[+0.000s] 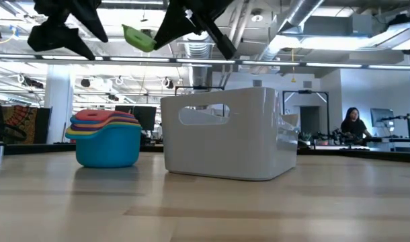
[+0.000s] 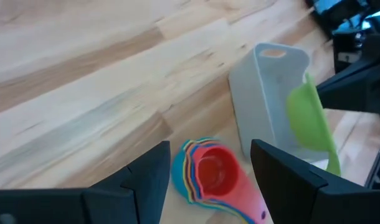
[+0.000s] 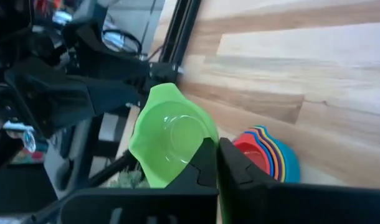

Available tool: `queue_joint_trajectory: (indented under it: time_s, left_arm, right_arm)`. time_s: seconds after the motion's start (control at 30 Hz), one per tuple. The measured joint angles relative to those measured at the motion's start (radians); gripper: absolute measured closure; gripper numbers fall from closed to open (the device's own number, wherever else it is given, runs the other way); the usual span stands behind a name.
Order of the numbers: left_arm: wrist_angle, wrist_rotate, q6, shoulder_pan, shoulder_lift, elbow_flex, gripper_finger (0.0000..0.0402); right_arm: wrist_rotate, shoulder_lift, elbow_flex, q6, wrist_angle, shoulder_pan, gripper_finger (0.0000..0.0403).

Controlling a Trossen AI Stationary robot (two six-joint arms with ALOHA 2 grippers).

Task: Nest measuring cups in basket
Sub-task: Stack the green measuring cup on top of the red measuring cup

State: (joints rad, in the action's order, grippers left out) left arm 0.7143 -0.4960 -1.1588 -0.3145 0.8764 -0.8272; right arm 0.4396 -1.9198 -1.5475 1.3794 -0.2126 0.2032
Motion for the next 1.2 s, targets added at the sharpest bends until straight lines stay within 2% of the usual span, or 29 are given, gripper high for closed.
queue_joint_trajectory:
  time_s: [0.17,0.33,0.53,0.87,0.97,1.2]
  left_arm:
    - [0.011,-0.029,-0.002,0.0,0.004,0.0,0.0191]
    - [0.011,-0.049,-0.003,0.0,0.008,0.0,0.0191]
    - [0.027,-0.043,-0.02,-0.006,0.009,0.0,0.0191]
    - [0.058,-0.052,-0.035,-0.006,0.01,0.0,0.0191]
    - [0.061,-0.053,-0.038,-0.006,0.009,0.0,0.0191]
    - [0.066,-0.049,-0.043,-0.006,0.009,0.0,0.0191]
  right_arm:
    - [0.087,-0.03,-0.004,0.088,0.014,0.021,0.039]
    - [0.06,-0.124,-0.013,0.163,0.029,0.025,0.0398]
    - [0.058,-0.113,-0.028,0.154,0.023,0.015,0.039]
    - [-0.029,-0.184,-0.039,0.156,0.095,-0.002,0.0393]
    - [-0.05,-0.197,-0.057,0.157,0.047,0.009,0.0395]
    - [-0.107,-0.232,-0.082,0.143,0.056,0.008,0.0389]
